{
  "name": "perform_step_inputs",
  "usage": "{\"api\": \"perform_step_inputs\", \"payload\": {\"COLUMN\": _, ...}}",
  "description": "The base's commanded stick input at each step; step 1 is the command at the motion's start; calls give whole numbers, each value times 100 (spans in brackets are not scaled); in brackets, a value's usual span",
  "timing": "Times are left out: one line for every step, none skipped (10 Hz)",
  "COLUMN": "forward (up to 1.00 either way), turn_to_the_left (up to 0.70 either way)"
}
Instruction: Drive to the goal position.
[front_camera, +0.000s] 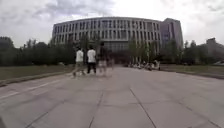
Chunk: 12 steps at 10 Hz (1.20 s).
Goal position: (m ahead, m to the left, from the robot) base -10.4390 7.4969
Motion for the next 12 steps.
{"api": "perform_step_inputs", "payload": {"forward": 70, "turn_to_the_left": 0}}
{"api": "perform_step_inputs", "payload": {"forward": 70, "turn_to_the_left": 0}}
{"api": "perform_step_inputs", "payload": {"forward": 70, "turn_to_the_left": 0}}
{"api": "perform_step_inputs", "payload": {"forward": 70, "turn_to_the_left": 0}}
{"api": "perform_step_inputs", "payload": {"forward": 70, "turn_to_the_left": 0}}
{"api": "perform_step_inputs", "payload": {"forward": 70, "turn_to_the_left": 0}}
{"api": "perform_step_inputs", "payload": {"forward": 70, "turn_to_the_left": 0}}
{"api": "perform_step_inputs", "payload": {"forward": 70, "turn_to_the_left": 0}}
{"api": "perform_step_inputs", "payload": {"forward": 70, "turn_to_the_left": 0}}
{"api": "perform_step_inputs", "payload": {"forward": 70, "turn_to_the_left": 0}}
{"api": "perform_step_inputs", "payload": {"forward": 70, "turn_to_the_left": 0}}
{"api": "perform_step_inputs", "payload": {"forward": 70, "turn_to_the_left": 0}}
